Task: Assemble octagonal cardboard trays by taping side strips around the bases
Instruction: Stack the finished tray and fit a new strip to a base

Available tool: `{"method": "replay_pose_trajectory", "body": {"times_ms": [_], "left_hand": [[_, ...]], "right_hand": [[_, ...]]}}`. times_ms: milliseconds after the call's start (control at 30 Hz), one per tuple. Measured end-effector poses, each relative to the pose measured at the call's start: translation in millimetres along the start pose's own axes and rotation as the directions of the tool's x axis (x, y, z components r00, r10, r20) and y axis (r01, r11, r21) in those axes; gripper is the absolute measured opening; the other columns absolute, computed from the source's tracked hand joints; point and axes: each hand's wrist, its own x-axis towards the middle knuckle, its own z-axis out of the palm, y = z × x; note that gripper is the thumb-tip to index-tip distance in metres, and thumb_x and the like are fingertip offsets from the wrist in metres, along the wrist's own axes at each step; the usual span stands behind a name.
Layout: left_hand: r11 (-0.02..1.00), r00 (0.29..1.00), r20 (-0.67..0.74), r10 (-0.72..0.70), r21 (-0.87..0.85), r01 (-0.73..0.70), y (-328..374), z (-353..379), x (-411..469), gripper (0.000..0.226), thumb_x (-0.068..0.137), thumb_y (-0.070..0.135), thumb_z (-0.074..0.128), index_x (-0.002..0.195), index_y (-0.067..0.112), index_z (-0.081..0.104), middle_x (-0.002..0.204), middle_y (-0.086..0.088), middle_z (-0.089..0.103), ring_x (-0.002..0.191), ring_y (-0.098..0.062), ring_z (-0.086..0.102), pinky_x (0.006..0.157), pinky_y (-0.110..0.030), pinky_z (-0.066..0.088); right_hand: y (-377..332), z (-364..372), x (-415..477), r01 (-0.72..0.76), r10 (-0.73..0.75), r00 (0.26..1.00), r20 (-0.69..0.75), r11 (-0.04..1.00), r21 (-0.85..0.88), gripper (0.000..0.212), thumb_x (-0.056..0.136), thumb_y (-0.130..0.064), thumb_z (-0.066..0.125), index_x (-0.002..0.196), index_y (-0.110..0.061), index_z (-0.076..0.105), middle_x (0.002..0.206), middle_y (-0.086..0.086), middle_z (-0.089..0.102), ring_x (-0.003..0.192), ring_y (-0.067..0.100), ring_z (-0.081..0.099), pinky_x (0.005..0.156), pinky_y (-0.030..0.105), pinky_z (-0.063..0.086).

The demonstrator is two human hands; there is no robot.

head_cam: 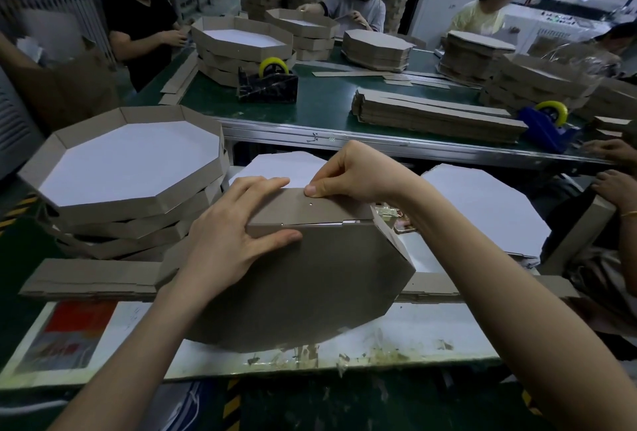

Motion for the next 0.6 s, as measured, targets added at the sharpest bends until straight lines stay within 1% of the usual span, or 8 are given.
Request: {"method": "replay_pose_trajectory", "body": {"times_ms": [67,167,267,367,433,500,567,600], "left_hand": [[1.0,1.0,-0.002,-0.006,-0.004,0.006,-2,1,-1,0.073,0.072,0.072,0.055,0.138,0.041,0.044,0.138,0.009,0.045,0.119,-0.017,0.049,0.09,-0.043,0.047],[1.0,1.0,-0.007,-0.009,-0.001,0.009,-3,1,-2,0.073,0.072,0.077,0.054,0.137,0.044,0.044,0.137,0.013,0.044,0.118,-0.014,0.048,0.089,-0.041,0.046],[1.0,1.0,-0.006,-0.012,-0.003,0.012,-4,0,-3,0.069,0.072,0.075,0.051,0.135,0.047,0.046,0.136,0.015,0.043,0.118,-0.012,0.047,0.089,-0.04,0.046],[1.0,1.0,-0.006,0.028,-0.013,-0.028,-4,0,-3,0.056,0.079,0.072,0.054,0.13,0.049,0.051,0.136,0.015,0.044,0.117,-0.002,0.041,0.089,-0.038,0.046],[0.997,0.997,0.012,0.08,0.006,-0.081,1,0,-2,0.047,0.084,0.069,0.051,0.127,0.051,0.054,0.137,0.014,0.046,0.118,-0.002,0.039,0.091,-0.038,0.043],[0.995,0.995,0.03,0.092,0.02,-0.093,5,0,0,0.045,0.083,0.067,0.045,0.124,0.053,0.055,0.136,0.012,0.049,0.12,-0.01,0.042,0.093,-0.041,0.042],[0.996,0.995,0.052,0.084,0.021,-0.085,6,-1,1,0.042,0.084,0.063,0.048,0.124,0.053,0.055,0.138,0.013,0.048,0.122,-0.012,0.042,0.095,-0.043,0.042],[0.996,0.994,0.059,0.087,0.021,-0.089,6,-1,1,0.041,0.084,0.06,0.049,0.124,0.054,0.055,0.139,0.013,0.047,0.123,-0.012,0.042,0.096,-0.043,0.041]], "right_hand": [[0,2,-1,0.006,-0.006,1.0,0.009,1.0,-0.009,0.016,0.086,-0.027,0.075,0.095,-0.015,0.081,0.085,-0.005,0.077,0.063,-0.004,0.058,0.065,0.013,0.047],[0,2,0,-0.002,0.003,1.0,0.03,1.0,-0.017,0.018,0.087,-0.027,0.074,0.096,-0.014,0.081,0.087,-0.006,0.077,0.063,-0.006,0.059,0.062,0.008,0.047],[0,4,0,-0.006,0.007,1.0,0.029,1.0,-0.024,0.018,0.086,-0.028,0.075,0.096,-0.014,0.081,0.086,-0.006,0.077,0.062,-0.006,0.059,0.062,0.009,0.047],[1,10,-1,-0.015,0.015,1.0,0.009,0.998,-0.055,0.018,0.086,-0.03,0.075,0.094,-0.016,0.081,0.083,-0.006,0.077,0.062,-0.006,0.058,0.059,0.01,0.046],[2,12,-3,-0.008,0.006,1.0,-0.031,0.997,-0.076,0.016,0.086,-0.031,0.075,0.092,-0.019,0.082,0.081,-0.007,0.076,0.064,-0.004,0.058,0.06,0.013,0.047],[3,11,-3,0.002,-0.008,0.996,-0.085,0.998,-0.06,0.014,0.086,-0.033,0.075,0.091,-0.022,0.082,0.08,-0.007,0.077,0.07,0.003,0.064,0.066,0.023,0.051],[5,10,-5,0.01,-0.018,0.994,-0.107,0.997,-0.072,0.014,0.085,-0.036,0.075,0.088,-0.025,0.082,0.079,-0.006,0.076,0.077,0.012,0.068,0.07,0.031,0.054],[5,10,-6,0.014,-0.022,0.994,-0.104,0.997,-0.079,0.014,0.085,-0.037,0.074,0.087,-0.026,0.082,0.077,-0.007,0.076,0.078,0.014,0.068,0.07,0.032,0.054]]}}
